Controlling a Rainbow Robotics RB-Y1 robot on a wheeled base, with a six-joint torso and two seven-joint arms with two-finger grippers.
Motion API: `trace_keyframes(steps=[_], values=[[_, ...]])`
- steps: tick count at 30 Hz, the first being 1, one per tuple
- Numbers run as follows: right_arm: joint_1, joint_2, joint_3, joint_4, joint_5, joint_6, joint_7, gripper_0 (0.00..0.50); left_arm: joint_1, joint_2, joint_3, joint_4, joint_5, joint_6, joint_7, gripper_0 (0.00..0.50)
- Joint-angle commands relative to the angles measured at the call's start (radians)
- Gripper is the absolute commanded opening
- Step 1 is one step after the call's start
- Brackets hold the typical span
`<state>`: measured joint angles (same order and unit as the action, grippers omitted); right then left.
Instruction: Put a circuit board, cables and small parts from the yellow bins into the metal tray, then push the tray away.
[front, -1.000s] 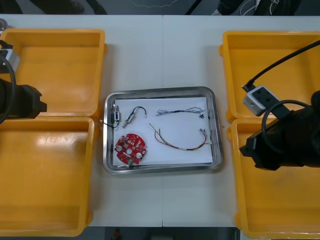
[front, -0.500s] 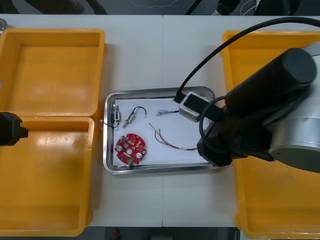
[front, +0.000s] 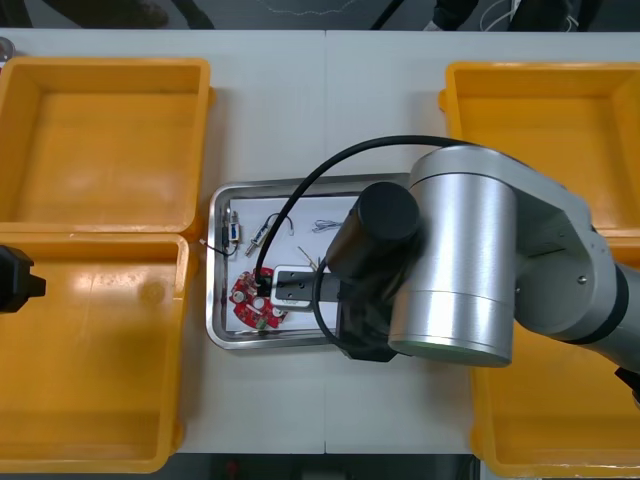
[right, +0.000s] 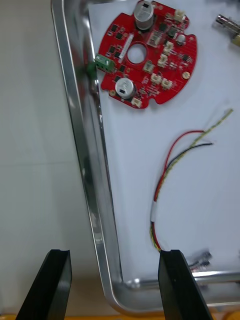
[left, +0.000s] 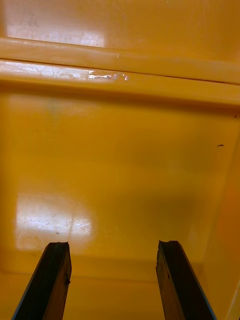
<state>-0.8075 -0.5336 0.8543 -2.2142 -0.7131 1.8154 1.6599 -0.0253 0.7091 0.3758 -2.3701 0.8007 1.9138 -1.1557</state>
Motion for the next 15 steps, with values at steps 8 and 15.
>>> trace_keyframes(steps=[8,15], values=[[-0.065,0.058,0.169,0.113,0.05,-0.166,0.047,0.5,0.01,0.038,0.032,-0.031,0.012,0.006,-0.104,0.5],[-0.102,0.067,0.258,0.166,0.109,-0.222,0.05,0.5,0.01,0.038,0.032,-0.031,0.012,0.006,-0.104,0.5]])
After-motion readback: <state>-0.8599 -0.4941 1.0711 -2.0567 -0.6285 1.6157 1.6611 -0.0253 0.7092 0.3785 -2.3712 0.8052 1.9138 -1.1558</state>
